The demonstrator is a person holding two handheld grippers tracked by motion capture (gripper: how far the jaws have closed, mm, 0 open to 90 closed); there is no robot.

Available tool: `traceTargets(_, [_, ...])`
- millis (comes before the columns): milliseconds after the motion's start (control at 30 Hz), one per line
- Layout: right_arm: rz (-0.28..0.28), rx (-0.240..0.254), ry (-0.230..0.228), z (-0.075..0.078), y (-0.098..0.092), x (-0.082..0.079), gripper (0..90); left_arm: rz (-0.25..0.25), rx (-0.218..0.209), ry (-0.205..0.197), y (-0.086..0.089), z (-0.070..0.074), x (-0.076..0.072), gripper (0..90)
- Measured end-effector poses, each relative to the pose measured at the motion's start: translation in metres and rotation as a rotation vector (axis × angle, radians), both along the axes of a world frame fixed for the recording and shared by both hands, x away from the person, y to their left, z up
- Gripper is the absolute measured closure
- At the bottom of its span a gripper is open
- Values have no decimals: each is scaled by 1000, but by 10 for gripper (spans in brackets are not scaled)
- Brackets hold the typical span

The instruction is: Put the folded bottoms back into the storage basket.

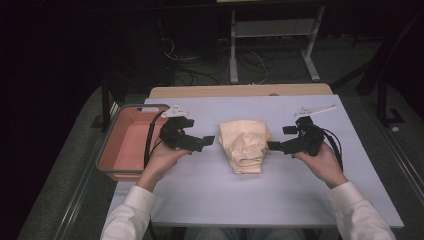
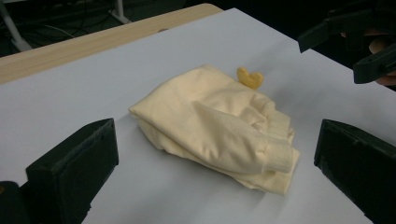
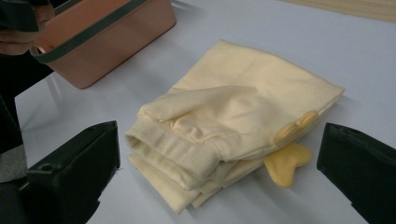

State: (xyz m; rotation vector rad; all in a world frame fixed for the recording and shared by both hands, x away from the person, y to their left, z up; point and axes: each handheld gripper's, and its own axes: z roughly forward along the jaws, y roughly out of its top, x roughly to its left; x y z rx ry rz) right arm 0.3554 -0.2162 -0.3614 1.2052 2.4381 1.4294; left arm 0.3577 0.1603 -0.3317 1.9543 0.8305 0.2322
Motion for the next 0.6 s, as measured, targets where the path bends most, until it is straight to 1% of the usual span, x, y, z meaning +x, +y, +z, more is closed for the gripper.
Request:
traceTargets(267, [-11,5,11,-4,1,6,0,13,0,6,-1,-1,8,0])
traceTargets(600, [-38,18,28,-10,0,14,0,36,-6,12,-2,-3,20,0])
